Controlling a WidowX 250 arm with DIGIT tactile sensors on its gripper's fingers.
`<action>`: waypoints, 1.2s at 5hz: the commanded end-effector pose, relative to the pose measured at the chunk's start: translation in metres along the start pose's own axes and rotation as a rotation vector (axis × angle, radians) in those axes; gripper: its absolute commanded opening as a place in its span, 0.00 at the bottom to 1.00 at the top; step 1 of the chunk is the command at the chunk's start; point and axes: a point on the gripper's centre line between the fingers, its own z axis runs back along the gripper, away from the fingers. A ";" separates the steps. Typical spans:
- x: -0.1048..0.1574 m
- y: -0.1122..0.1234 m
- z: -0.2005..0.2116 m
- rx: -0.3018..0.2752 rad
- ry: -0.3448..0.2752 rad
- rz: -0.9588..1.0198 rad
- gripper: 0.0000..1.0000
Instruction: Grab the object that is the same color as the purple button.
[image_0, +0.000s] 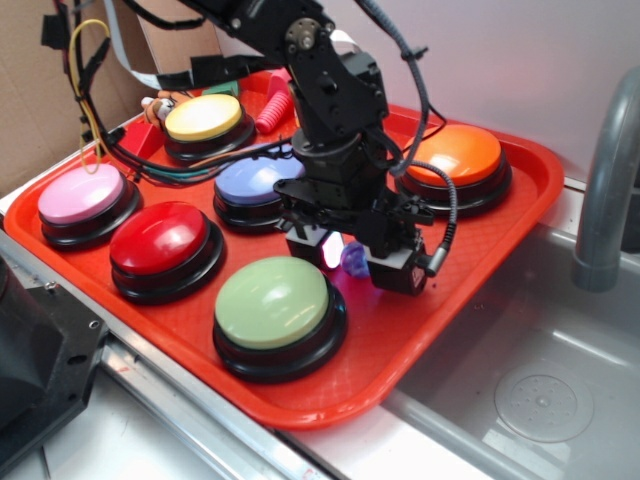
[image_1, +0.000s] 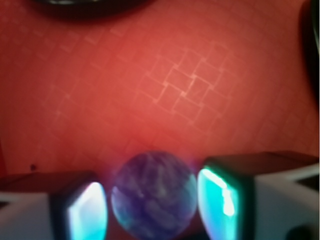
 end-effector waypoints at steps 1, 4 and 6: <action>0.020 -0.020 0.059 -0.037 -0.084 -0.037 0.00; 0.013 0.004 0.179 -0.026 -0.175 -0.095 0.00; -0.002 0.021 0.201 -0.009 -0.161 -0.090 0.00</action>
